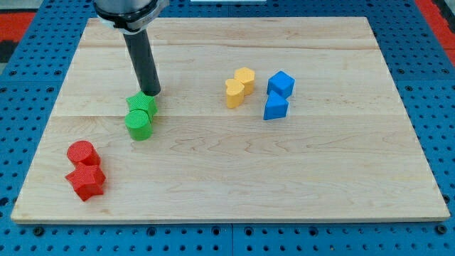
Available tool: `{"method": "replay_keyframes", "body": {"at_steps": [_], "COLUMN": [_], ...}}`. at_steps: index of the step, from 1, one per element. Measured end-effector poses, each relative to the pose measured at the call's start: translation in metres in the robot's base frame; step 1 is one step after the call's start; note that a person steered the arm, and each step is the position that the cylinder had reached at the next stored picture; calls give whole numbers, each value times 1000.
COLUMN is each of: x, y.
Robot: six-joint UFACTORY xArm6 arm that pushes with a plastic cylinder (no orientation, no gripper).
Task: Nudge the yellow heart right a bit
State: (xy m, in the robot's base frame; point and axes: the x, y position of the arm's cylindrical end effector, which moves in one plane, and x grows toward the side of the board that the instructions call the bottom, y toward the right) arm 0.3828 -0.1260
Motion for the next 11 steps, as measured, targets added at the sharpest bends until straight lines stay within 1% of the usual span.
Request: {"method": "replay_keyframes", "body": {"at_steps": [1, 4, 6, 7, 10, 11], "x": [-12, -9, -31, -27, -26, -31], "y": [9, 35, 67, 81, 81, 95]}}
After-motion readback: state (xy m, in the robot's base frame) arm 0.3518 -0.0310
